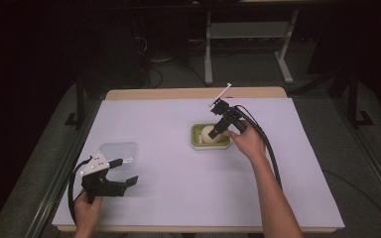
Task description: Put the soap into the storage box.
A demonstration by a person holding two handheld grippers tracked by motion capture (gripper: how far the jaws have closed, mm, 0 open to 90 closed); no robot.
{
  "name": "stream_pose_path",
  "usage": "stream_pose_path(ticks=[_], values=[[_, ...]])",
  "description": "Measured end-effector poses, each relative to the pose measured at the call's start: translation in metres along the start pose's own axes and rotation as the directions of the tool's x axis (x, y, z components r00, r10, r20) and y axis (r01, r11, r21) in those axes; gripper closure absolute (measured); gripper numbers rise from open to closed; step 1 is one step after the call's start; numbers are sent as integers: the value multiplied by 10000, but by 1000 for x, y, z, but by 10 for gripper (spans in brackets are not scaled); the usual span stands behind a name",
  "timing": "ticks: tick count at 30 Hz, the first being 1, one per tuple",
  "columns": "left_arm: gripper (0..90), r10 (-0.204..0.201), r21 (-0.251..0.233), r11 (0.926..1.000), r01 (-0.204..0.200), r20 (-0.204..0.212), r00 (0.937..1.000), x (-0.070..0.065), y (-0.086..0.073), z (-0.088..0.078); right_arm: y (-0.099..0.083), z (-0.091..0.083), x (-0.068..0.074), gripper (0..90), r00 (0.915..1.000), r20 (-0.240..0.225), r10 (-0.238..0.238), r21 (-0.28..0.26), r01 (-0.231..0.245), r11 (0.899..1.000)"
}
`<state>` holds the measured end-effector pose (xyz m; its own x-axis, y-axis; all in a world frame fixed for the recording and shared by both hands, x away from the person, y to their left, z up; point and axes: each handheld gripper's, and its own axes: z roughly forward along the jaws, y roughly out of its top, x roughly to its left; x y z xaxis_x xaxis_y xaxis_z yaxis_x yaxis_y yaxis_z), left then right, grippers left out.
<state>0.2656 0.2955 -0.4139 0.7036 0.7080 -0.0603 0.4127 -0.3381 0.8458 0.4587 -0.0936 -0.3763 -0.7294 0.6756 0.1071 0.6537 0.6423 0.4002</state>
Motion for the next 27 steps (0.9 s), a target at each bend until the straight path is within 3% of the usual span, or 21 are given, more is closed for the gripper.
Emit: stream_pose_path(ticks=[4, 27], values=[[129, 22, 6, 10000, -22, 6, 10000, 0, 0, 0, -3, -5, 1, 262, 9999, 120, -102, -72, 103, 9999], [129, 31, 100, 9999, -31, -12, 10000, 0, 0, 3, -34, -30, -6, 229, 9995, -243, 191, -553, -204, 9983]])
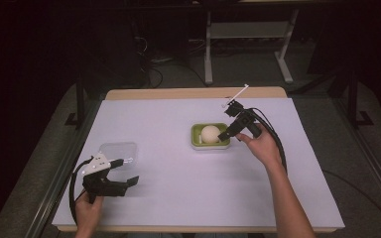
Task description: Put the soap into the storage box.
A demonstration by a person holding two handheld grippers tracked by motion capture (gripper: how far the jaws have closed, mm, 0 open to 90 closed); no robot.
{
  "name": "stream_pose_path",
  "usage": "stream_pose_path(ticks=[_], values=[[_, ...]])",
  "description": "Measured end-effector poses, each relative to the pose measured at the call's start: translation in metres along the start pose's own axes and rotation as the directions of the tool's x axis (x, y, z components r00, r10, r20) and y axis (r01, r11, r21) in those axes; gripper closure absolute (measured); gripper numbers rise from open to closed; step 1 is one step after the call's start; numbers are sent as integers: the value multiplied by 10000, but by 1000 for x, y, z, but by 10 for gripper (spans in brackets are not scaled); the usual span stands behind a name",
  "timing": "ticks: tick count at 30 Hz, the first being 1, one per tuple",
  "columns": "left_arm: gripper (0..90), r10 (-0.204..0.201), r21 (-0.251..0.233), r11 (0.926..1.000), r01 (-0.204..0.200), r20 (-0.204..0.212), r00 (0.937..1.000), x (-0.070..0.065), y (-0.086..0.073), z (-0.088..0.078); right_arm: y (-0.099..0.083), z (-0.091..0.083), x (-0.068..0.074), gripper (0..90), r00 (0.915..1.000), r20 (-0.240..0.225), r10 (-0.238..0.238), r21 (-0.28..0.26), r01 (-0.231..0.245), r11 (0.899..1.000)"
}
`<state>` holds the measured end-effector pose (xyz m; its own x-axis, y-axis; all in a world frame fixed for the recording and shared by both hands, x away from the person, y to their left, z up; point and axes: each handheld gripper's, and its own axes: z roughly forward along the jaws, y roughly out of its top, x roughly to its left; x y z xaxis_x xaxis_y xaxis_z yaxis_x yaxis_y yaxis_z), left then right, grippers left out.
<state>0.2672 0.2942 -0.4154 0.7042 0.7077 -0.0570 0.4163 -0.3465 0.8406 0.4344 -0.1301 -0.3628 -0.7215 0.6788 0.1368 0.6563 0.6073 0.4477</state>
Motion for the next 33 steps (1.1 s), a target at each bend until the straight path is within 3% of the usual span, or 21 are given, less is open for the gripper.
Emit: stream_pose_path(ticks=[33], values=[[129, -235, -19, 9997, 234, -181, 9996, 0, -1, 1, -51, -21, -1, 222, 9997, -116, 202, -474, -207, 9987]])
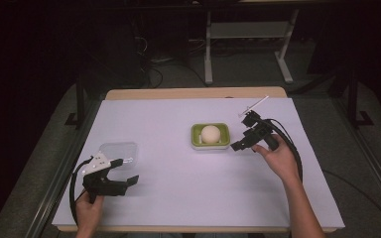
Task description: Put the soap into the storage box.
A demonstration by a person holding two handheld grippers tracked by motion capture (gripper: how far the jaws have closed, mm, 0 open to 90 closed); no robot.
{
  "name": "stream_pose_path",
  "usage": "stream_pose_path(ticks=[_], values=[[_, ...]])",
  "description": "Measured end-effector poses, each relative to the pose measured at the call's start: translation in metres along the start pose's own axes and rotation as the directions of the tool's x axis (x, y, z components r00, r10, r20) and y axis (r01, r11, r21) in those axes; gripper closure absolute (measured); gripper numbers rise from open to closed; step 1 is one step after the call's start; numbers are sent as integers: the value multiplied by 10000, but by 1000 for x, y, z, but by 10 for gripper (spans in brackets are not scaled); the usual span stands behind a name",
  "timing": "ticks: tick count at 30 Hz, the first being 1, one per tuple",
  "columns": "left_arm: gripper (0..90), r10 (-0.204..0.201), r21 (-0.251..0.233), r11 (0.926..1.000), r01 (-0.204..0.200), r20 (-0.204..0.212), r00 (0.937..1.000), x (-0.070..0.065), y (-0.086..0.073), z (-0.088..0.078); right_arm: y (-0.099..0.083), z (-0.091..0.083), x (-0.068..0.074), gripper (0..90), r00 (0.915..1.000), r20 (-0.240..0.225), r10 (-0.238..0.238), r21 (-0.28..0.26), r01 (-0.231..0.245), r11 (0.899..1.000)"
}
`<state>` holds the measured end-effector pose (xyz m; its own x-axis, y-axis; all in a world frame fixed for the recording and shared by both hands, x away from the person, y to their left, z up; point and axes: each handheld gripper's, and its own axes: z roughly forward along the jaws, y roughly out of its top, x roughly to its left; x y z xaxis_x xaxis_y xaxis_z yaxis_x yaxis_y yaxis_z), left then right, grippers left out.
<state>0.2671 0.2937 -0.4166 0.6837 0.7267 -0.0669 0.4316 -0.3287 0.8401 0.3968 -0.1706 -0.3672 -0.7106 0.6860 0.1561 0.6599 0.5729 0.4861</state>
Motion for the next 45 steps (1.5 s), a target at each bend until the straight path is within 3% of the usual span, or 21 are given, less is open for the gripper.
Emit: stream_pose_path(ticks=[6, 45], values=[[128, 15, 31, 10000, -15, 8, 10000, 1, 0, 1, -14, -5, 0, 222, 9998, 204, 78, -27, -78, 10000], [129, -172, 84, 9998, 172, -18, 9999, -2, 0, 6, -93, -20, -3, 221, 9957, 112, 918, -589, -910, 9941]])
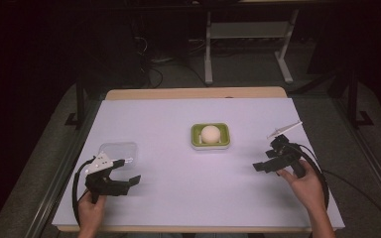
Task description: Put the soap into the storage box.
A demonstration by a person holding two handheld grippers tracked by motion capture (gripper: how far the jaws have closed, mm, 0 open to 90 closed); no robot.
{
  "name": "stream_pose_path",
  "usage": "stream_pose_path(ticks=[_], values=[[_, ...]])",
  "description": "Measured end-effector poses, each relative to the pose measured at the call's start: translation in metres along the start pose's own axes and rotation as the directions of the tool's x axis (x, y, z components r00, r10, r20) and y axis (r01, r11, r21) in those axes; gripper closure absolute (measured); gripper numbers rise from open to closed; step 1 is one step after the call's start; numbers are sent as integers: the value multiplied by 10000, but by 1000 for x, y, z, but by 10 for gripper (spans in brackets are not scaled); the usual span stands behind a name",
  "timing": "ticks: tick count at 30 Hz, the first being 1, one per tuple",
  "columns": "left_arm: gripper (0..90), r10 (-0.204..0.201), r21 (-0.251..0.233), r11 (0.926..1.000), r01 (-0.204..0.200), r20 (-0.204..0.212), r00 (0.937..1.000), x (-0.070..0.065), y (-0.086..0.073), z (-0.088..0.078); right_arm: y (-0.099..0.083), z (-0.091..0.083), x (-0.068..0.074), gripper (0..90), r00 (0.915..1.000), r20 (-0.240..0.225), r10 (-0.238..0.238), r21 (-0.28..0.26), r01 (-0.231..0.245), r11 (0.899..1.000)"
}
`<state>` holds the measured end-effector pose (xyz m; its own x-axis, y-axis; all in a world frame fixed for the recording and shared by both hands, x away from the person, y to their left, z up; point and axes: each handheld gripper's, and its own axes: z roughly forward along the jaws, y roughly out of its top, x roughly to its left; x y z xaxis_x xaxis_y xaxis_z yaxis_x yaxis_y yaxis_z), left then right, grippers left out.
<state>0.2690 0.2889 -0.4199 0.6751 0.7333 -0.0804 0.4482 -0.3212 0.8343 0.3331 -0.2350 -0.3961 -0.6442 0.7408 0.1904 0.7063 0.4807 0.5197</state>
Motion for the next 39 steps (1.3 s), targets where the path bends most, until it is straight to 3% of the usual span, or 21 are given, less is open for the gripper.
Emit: stream_pose_path(ticks=[8, 19, 39], values=[[129, 16, 38, 10000, -16, 7, 10000, 0, 0, 1, -17, -6, 1, 221, 9998, 74, 167, -103, -166, 9998], [129, 80, 93, 9999, -81, 16, 10000, 0, 0, 2, -32, -12, 7, 216, 9999, 150, -22, -129, 24, 9999], [129, 92, 128, 9999, -93, 100, 9999, 0, 0, 2, -61, -17, 18, 214, 9998, 202, 73, -313, -66, 9995]])
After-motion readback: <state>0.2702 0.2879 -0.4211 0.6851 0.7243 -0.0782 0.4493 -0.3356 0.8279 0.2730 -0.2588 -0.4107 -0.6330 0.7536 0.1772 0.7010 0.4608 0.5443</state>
